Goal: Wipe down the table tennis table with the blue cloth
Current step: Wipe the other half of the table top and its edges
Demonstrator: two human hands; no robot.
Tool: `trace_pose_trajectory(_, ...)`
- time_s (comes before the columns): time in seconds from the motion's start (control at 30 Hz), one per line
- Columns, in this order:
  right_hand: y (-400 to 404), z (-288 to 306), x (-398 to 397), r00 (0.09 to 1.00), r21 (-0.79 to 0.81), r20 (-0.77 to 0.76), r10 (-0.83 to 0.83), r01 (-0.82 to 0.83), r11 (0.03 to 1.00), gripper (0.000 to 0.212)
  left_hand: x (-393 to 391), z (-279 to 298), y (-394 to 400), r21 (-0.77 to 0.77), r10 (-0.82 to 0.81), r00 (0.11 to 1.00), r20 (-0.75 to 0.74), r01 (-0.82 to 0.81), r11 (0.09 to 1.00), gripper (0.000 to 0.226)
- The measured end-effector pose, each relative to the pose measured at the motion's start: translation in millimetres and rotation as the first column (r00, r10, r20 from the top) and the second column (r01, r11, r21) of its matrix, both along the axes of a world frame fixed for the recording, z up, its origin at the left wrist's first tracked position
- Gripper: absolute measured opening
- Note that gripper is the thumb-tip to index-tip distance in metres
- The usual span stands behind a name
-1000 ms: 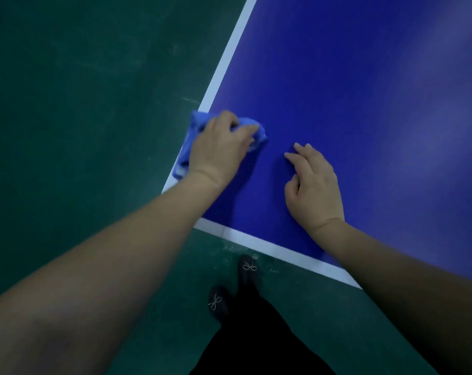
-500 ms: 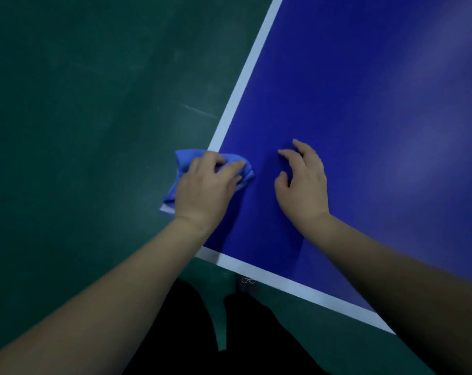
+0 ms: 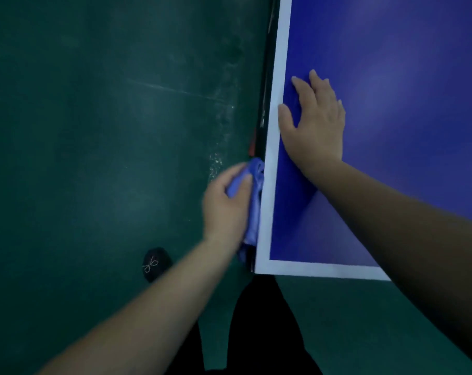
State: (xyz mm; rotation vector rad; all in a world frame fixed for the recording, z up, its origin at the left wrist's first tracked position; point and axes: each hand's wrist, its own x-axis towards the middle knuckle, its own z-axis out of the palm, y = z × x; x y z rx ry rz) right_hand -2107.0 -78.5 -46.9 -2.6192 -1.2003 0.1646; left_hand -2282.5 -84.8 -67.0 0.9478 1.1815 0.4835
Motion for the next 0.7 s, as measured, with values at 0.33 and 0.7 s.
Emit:
trace_pose_trajectory(0.33,3,-2,0,0.997,0.028,0.042,-0.057,0.056,0.998,0.052,46,-48,36,-0.09,-0.085,0.996,-0.025,0.083,0.992,0.032)
trace_pose_trajectory(0.7,4,-1,0,0.995,0.029,0.068,-0.07,0.068,0.997,0.053,19,-41,-6,0.018,-0.04,0.999,-0.015,0.041,0.999,0.03)
